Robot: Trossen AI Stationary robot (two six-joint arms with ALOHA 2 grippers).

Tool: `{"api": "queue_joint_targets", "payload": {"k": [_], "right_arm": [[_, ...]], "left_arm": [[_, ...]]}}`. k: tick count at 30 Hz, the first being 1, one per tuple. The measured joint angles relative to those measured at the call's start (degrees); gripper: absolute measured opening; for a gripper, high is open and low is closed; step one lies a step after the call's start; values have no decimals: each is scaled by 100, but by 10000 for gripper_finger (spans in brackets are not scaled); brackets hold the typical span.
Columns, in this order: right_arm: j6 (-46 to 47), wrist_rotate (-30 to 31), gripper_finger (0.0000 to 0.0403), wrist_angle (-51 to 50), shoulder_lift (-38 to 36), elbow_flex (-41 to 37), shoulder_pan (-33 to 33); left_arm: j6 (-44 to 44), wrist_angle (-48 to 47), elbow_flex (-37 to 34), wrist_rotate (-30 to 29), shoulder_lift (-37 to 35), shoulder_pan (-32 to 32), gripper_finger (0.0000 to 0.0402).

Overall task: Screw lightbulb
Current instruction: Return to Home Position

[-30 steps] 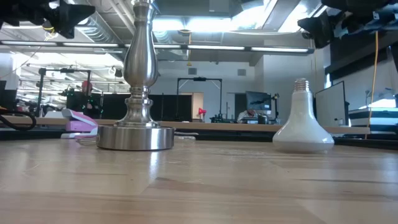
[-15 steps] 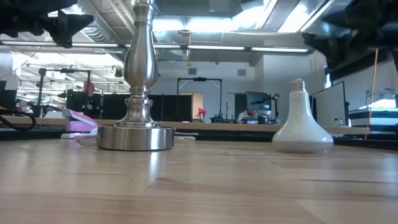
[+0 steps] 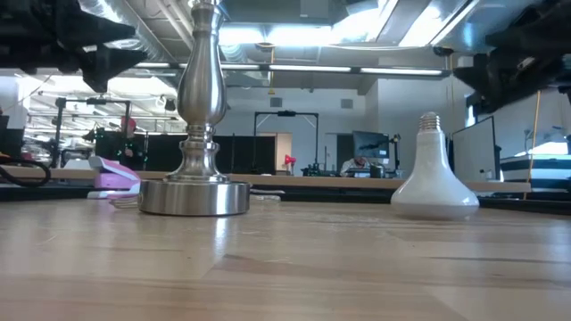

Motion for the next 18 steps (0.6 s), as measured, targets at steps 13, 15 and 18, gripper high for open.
{"api": "queue_joint_targets", "payload": {"k": [13,15,18], "right_arm": [[-104,325,292,-259,9,-1,-2],[-101,399,292,-227,5,0,-2],[-95,399,292,-244,7,0,0]], "left_arm": [[-329,-537,1,1275,2,1455,253],[-477,-726,1,1291,4,1759,253],[-497,-695,1,1770,4,2233,253]]}}
